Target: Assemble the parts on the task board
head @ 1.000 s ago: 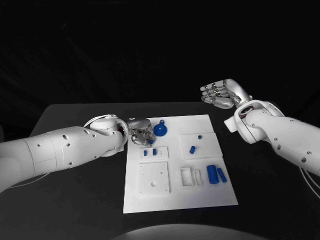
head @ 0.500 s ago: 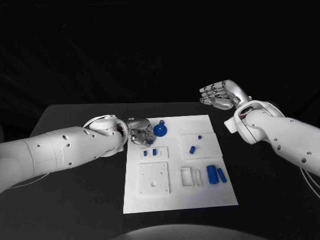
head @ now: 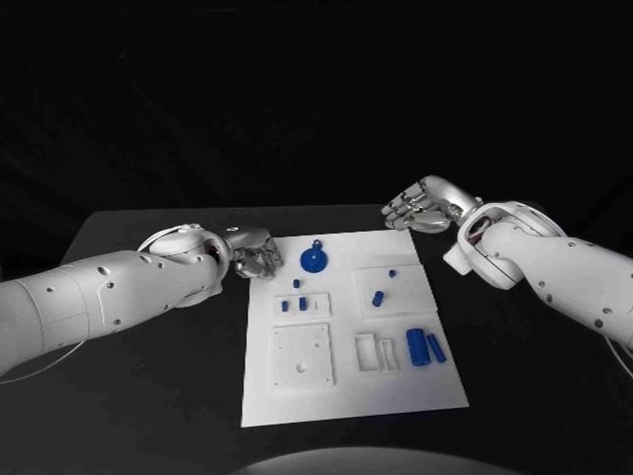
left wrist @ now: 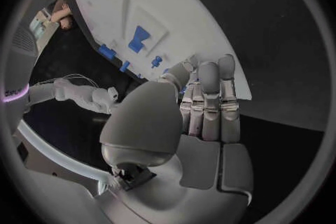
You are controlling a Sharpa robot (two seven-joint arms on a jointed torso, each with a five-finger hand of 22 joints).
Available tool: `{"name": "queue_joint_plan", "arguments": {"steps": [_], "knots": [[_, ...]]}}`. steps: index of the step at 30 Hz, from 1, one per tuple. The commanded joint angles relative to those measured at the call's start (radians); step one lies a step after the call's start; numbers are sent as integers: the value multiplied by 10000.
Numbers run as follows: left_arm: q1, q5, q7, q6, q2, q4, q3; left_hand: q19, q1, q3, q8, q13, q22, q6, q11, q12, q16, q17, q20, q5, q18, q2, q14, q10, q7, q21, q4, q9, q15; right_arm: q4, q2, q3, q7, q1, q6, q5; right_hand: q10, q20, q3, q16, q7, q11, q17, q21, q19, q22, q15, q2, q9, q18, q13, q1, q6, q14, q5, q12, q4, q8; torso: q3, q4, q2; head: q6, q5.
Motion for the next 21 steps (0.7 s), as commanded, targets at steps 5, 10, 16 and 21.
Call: {"name": "queue_joint_plan", "arguments": {"steps": [5, 10, 16, 21], "knots": [[34, 720, 135, -476, -242, -332, 363, -165, 3, 174, -30, 12, 225, 81, -36, 58, -100, -48, 64, 114, 225, -134, -32, -53, 102, 243, -108, -6, 59, 299, -167, 4, -849, -143, 1506, -2539, -131, -773, -783, 1534, -78, -128, 976, 950, 2025, 358, -624, 90, -13, 181, -9, 113, 188, 1490, -41, -35, -198, -3, -4, 11, -3, 139, -198], [101, 1912, 389, -1262, -379, -443, 611, -519, -194, 185, -31, 12, 109, 331, 22, 59, -883, -385, 120, 207, 202, -69, -332, -96, 327, 26, 35, -8, 95, 648, -296, 4, -1287, -268, 1603, -3727, 226, -1110, -876, 3676, -158, -291, 2320, 1731, 2676, 871, -843, 186, -22, 170, -3, 79, 350, 1383, -363, -35, -505, -16, -5, -5, -9, 164, -228], [147, 4019, 932, -2111, -477, -446, 790, -962, -398, 13, -30, 12, -806, 413, 60, 59, -3138, -1217, 223, 98, -46, -129, -631, -140, 375, -1267, 394, -6, 170, 1080, -445, 2, -1988, -422, 1534, -4925, 214, -1187, -432, 4937, -175, -298, 3235, 2370, 2920, 1377, -900, 95, -20, 277, 2, -72, 301, 1342, -781, -24, -553, -12, 3, -3, 4, 194, -223], [157, 6707, 1238, -2011, -531, -362, 850, -1971, -244, 70, -36, 15, -1609, 272, 330, 69, -5509, -2092, 557, 63, -319, -52, -1591, -756, 494, -2506, 415, -9, 586, 1362, -483, -3, -2555, -560, 1383, -5773, 74, -1143, -136, 5145, -178, -257, 3453, 2482, 2736, 1546, -860, -159, -17, 303, 1, -40, 316, 1107, -1995, -29, -547, -12, 0, -8, 1, 181, -277]]}}
